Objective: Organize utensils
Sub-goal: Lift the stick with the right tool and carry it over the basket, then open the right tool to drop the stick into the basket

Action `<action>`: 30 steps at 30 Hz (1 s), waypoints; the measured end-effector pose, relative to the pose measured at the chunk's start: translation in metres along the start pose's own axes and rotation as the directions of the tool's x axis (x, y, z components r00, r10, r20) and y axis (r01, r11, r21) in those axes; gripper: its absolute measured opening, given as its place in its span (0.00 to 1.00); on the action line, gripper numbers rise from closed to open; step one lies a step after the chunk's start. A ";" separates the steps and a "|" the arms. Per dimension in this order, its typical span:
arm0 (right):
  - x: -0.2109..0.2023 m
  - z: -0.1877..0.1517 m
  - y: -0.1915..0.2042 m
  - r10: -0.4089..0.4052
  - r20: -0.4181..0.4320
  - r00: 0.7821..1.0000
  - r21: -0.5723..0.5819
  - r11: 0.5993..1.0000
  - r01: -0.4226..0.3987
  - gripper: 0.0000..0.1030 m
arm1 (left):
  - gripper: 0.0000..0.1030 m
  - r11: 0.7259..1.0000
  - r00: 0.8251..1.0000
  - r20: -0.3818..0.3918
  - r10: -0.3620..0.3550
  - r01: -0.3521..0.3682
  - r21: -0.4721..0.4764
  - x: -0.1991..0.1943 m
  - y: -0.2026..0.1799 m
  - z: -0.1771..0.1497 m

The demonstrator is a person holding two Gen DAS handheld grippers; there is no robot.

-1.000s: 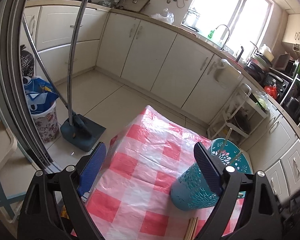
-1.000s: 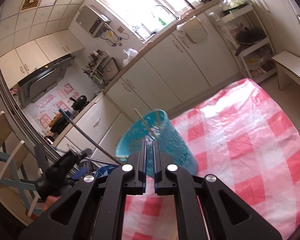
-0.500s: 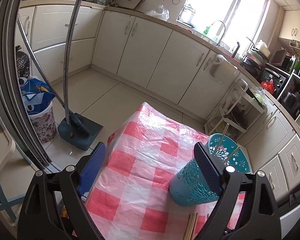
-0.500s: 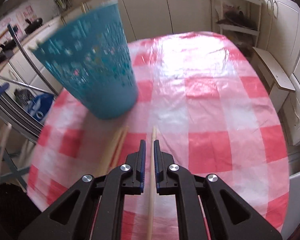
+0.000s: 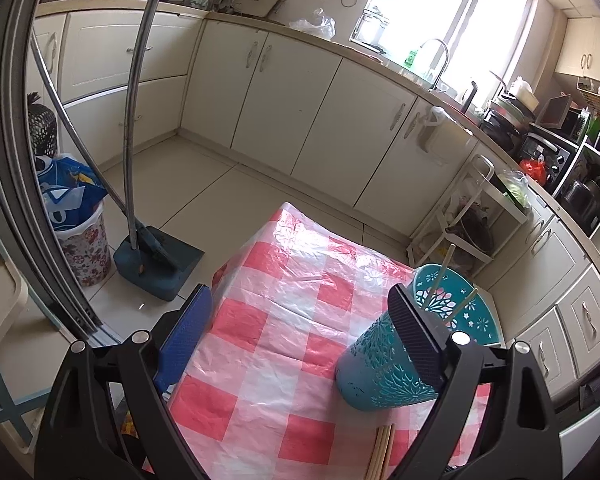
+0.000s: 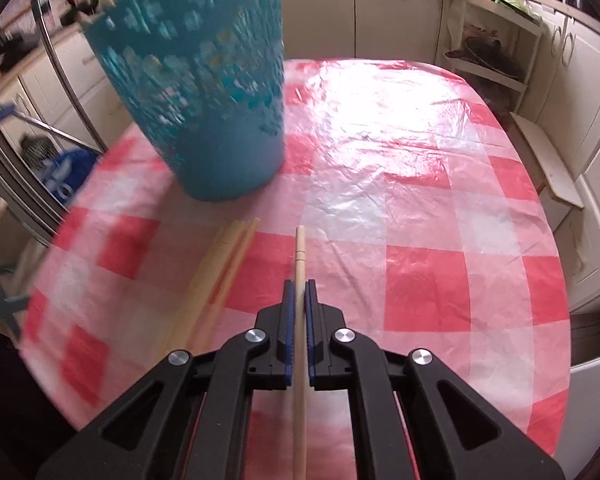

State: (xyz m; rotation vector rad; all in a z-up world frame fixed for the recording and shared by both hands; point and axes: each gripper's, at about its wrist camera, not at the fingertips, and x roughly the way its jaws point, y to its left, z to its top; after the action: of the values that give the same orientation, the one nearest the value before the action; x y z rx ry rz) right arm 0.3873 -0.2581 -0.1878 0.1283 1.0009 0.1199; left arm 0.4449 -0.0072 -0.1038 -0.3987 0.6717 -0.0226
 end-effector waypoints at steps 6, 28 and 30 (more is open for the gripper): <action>-0.097 0.042 0.001 0.337 0.295 0.894 0.098 0.920 -0.379 0.06 | 0.83 1.000 1.000 0.000 -0.001 0.001 -0.028 0.001 0.005 0.001; -0.058 0.154 0.040 0.024 0.581 0.814 0.170 0.974 -0.150 0.06 | 0.83 0.999 0.999 0.009 -0.034 0.034 -0.029 -0.004 -0.005 -0.001; -0.059 0.144 0.042 0.036 0.563 0.825 0.147 0.979 -0.144 0.06 | 0.83 0.999 0.999 0.016 -0.044 0.044 -0.015 -0.007 -0.011 -0.002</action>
State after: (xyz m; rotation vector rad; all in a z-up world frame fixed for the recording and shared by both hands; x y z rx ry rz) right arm 0.4757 -0.2338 -0.0550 0.3607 0.4116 0.0688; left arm 0.4390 -0.0168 -0.0968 -0.4281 0.6483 -0.0557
